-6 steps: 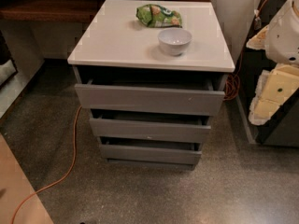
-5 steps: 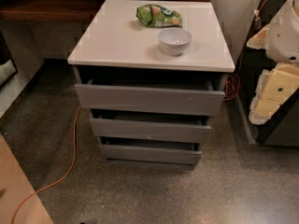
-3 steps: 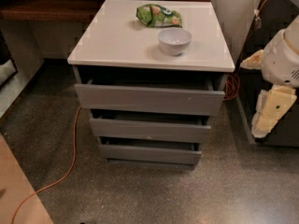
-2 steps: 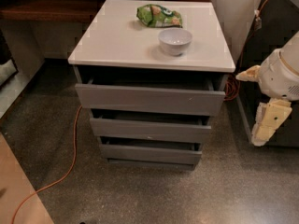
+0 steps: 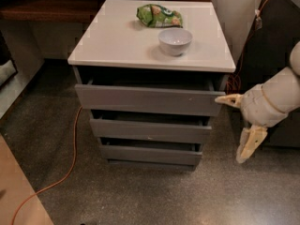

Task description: Open middle drawer

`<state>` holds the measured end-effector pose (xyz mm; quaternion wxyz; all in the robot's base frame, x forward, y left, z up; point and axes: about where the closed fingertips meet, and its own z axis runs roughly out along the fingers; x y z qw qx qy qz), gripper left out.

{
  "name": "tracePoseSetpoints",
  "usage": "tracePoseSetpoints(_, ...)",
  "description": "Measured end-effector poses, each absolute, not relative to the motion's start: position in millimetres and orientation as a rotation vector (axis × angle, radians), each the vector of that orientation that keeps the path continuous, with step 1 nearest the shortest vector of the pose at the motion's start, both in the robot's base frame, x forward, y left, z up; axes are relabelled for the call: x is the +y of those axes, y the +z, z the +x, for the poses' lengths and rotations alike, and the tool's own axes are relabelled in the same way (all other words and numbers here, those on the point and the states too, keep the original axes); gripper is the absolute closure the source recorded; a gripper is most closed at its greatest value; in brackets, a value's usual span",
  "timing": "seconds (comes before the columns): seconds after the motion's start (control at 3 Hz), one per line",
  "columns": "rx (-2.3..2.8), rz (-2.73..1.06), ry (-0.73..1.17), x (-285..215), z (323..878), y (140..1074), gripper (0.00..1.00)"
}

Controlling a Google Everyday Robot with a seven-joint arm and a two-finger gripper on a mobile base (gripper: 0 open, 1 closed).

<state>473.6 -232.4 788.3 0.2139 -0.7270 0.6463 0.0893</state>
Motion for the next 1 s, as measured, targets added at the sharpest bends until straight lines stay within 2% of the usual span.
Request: tracePoseSetpoints(1.0,1.782,-1.982,0.234,-227,490,736,0.00)
